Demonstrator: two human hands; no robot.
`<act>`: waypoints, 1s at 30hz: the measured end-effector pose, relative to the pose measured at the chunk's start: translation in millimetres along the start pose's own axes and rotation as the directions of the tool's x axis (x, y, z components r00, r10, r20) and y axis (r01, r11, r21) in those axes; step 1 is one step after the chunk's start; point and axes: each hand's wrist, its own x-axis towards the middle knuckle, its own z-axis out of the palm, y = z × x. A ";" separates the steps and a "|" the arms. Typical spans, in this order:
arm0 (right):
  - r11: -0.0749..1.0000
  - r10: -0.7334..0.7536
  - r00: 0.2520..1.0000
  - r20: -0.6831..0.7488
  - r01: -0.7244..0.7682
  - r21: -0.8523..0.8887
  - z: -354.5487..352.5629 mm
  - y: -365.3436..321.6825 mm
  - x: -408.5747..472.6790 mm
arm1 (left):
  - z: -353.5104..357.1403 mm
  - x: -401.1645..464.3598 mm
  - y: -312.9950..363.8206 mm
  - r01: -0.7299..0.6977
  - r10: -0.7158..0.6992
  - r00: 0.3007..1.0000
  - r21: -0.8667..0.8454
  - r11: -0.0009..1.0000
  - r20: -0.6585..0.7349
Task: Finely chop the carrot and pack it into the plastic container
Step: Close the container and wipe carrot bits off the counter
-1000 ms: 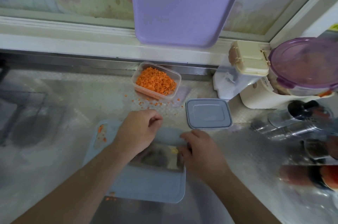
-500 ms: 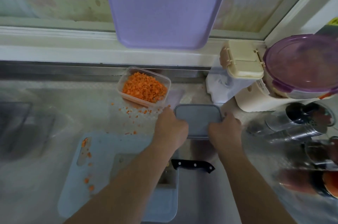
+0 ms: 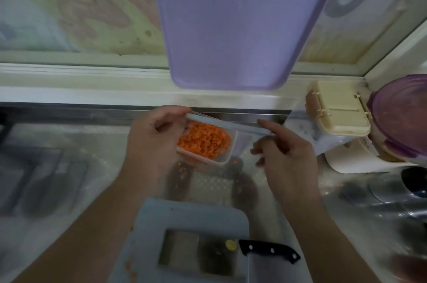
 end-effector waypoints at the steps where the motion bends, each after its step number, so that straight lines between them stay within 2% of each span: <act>1: 0.996 0.021 1.000 0.012 -0.022 0.084 5.9 -2.3 2.1 | -4.0 6.8 -2.3 0.042 -0.042 0.999 -0.070 0.997 -0.001; 3: 0.975 0.066 0.998 0.016 -0.068 0.210 19.7 -6.2 3.8 | -10.5 17.4 -6.6 0.116 -0.123 0.992 -0.155 0.981 -0.033; 4: 0.976 0.082 0.997 0.009 -0.082 0.201 27.4 -6.7 3.7 | -13.3 21.7 -10.0 0.127 -0.135 0.990 -0.134 0.983 -0.050; 6: 0.998 0.052 0.999 0.004 -0.052 0.022 44.2 0.0 3.4 | -18.9 30.6 -21.3 0.126 -0.126 0.988 0.002 0.992 -0.085; 9: 0.960 0.049 0.998 0.025 -0.040 -0.276 65.9 10.0 2.2 | -23.1 41.5 -38.1 0.133 -0.119 0.991 0.273 0.953 -0.066; 11: 0.925 0.088 0.996 0.022 -0.074 -0.372 74.8 12.2 2.1 | -23.4 46.6 -46.4 0.041 -0.048 0.999 0.519 0.854 0.000; 12: 0.900 0.105 0.994 0.022 -0.085 -0.428 78.3 11.4 2.0 | -22.5 47.6 -48.9 -0.021 -0.007 0.999 0.587 0.809 0.045; 16: 0.839 0.125 0.992 0.015 -0.097 -0.536 85.7 11.5 3.7 | -17.5 44.1 -54.7 -0.185 0.112 0.982 0.695 0.694 0.150; 19: 0.863 0.177 0.984 0.000 -0.155 -0.481 86.1 14.0 3.9 | -17.0 40.3 -58.2 -0.147 0.073 0.988 0.715 0.684 0.134; 26: 0.918 0.349 0.937 -0.017 -0.346 -0.196 87.0 32.7 14.9 | -19.5 46.4 -56.1 0.048 -0.098 0.994 0.621 0.782 0.047; 30: 0.909 0.408 0.913 0.029 -0.402 -0.110 86.1 24.3 23.5 | -16.7 52.3 -46.2 0.107 -0.195 0.978 0.641 0.760 0.067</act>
